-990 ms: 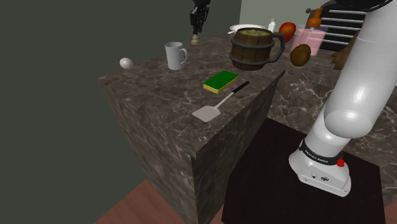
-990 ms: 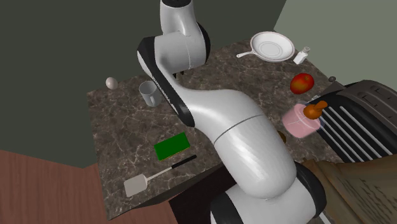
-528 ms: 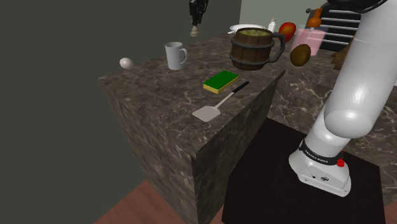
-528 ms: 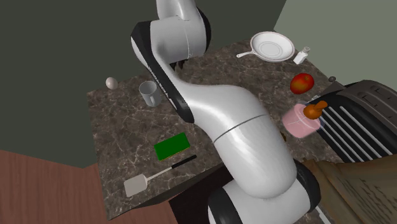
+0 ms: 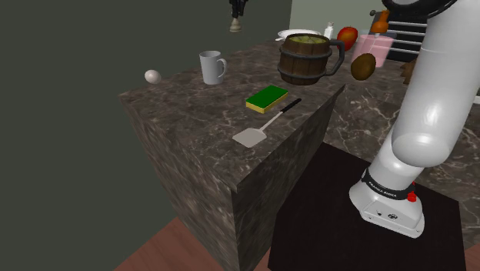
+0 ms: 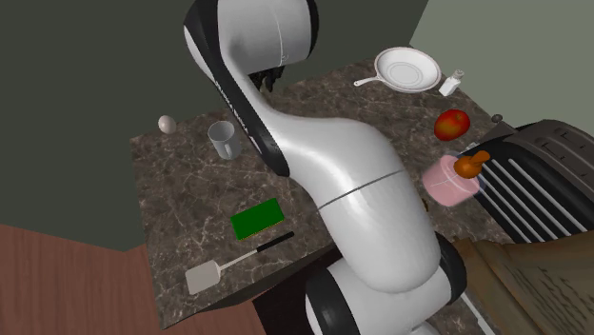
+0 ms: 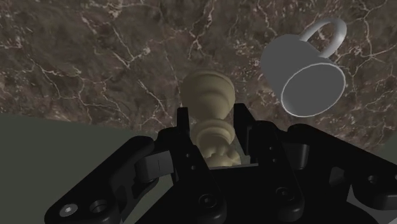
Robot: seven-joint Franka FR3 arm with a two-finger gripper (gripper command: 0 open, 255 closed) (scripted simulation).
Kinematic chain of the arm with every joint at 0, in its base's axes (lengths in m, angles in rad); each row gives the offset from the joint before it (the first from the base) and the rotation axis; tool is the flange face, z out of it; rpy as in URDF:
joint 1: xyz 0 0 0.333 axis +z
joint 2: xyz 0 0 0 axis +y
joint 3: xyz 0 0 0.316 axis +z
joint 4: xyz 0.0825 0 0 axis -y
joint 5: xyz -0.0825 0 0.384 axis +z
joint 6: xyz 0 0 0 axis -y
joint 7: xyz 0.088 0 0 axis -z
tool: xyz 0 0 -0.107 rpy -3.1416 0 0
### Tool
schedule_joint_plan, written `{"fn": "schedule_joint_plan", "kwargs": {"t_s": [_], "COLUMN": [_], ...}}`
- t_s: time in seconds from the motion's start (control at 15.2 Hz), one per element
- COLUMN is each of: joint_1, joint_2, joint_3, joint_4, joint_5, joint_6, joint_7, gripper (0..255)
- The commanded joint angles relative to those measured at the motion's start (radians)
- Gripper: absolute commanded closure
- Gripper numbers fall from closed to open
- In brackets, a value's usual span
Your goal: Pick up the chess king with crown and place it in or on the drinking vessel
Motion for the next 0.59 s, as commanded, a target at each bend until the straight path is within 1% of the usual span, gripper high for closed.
{"fn": "schedule_joint_plan", "kwargs": {"t_s": [0.0,0.33,0.53], "joint_1": [-0.001,-0.006,-0.012], "joint_2": [0.023,0.092,0.157], "joint_3": [0.0,-0.001,-0.001], "joint_4": [0.059,0.236,0.384], "joint_5": [0.002,0.008,0.014], "joint_6": [-0.037,-0.144,-0.227], "joint_7": [0.001,0.002,0.003], "gripper": [255,255,255]}}
